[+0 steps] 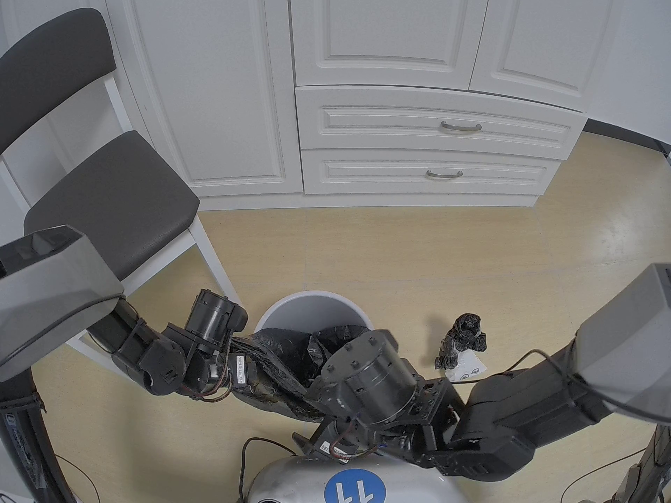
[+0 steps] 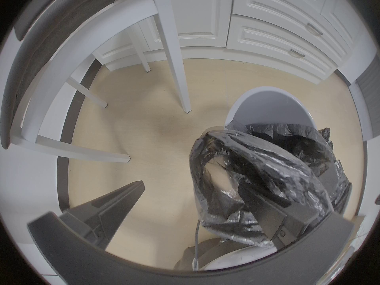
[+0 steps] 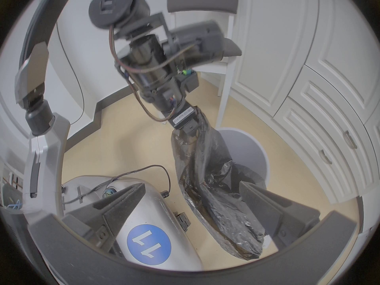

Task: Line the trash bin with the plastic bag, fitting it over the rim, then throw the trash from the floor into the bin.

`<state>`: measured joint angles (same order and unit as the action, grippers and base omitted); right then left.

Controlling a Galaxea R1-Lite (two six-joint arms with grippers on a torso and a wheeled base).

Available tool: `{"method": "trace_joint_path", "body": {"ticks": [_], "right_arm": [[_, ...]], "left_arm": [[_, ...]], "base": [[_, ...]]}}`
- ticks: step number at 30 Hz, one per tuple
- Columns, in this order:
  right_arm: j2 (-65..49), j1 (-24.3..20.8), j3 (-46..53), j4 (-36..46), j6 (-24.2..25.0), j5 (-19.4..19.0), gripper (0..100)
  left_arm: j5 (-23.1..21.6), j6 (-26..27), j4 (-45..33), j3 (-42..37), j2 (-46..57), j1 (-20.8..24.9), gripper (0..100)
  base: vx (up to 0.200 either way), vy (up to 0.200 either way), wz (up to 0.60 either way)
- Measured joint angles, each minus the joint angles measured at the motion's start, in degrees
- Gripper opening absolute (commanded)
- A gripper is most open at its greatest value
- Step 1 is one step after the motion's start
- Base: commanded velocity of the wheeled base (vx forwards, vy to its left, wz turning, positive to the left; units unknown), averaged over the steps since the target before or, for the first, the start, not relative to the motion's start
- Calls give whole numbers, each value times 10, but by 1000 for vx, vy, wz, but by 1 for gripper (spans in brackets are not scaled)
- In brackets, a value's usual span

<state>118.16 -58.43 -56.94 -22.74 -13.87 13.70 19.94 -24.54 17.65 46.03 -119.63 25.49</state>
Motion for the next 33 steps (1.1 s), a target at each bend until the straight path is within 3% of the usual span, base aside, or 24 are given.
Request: {"method": "trace_joint_path", "body": {"ticks": [9, 19, 20, 33], "right_arm": [[65, 5, -40, 2, -9, 8, 100], [125, 39, -103, 3, -15, 15, 100], [129, 42, -106, 3, -15, 15, 0], [165, 76, -171, 3, -15, 25, 0]], "left_arm": [[-12, 37, 1, -39, 53, 0, 100], [-33, 56, 1, -66, 101, 2, 100], [-34, 56, 1, -67, 103, 2, 100], [-33, 55, 1, -68, 110, 4, 100]], "base": [[0, 0, 0], [0, 0, 0], [0, 0, 0], [0, 0, 0]]}}
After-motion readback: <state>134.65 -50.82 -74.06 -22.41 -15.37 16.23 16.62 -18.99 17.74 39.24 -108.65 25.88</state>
